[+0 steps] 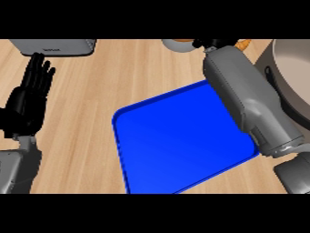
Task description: Pick the croissant from the tray and place it in the pot
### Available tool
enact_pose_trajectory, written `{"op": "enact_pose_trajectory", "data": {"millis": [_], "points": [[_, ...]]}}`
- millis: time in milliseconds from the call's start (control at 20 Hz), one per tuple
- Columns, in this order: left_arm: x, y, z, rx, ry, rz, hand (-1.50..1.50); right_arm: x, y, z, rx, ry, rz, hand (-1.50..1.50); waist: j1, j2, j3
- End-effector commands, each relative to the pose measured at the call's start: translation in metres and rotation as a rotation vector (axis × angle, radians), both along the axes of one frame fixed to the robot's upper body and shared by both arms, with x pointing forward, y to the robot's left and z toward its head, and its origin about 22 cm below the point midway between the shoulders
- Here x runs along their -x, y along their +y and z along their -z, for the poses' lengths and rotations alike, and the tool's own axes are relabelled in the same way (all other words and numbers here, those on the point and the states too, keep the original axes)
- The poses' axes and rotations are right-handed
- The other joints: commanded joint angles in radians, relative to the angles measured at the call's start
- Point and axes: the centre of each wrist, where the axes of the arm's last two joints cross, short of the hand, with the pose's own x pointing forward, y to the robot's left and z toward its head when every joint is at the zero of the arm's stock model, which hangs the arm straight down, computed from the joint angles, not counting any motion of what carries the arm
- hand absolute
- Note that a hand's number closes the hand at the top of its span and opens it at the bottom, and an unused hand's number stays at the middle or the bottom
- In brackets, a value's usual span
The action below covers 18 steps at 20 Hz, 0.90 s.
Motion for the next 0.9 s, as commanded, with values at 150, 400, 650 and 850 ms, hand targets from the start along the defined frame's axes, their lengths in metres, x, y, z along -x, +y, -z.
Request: {"op": "enact_pose_trajectory", "data": {"millis": [150,400,650,850], "points": [[0.009,0.002,0.009,0.003,0.022,-0.012,0.00,0.007,-0.019,0.002,0.018,-0.068,0.232,1.50,-0.030,-0.007,0.003],[0.009,0.015,-0.002,0.001,0.019,-0.043,0.00,0.010,-0.084,-0.024,-0.010,-0.015,0.299,1.50,-0.028,-0.004,0.004],[0.006,0.011,0.002,0.014,0.012,-0.053,0.00,0.040,-0.154,-0.005,-0.015,-0.005,0.310,1.50,-0.050,-0.005,0.003],[0.008,0.009,-0.006,0.004,-0.008,-0.020,0.00,0.074,-0.209,0.002,-0.018,-0.034,0.324,1.50,-0.031,0.000,0.004]]}}
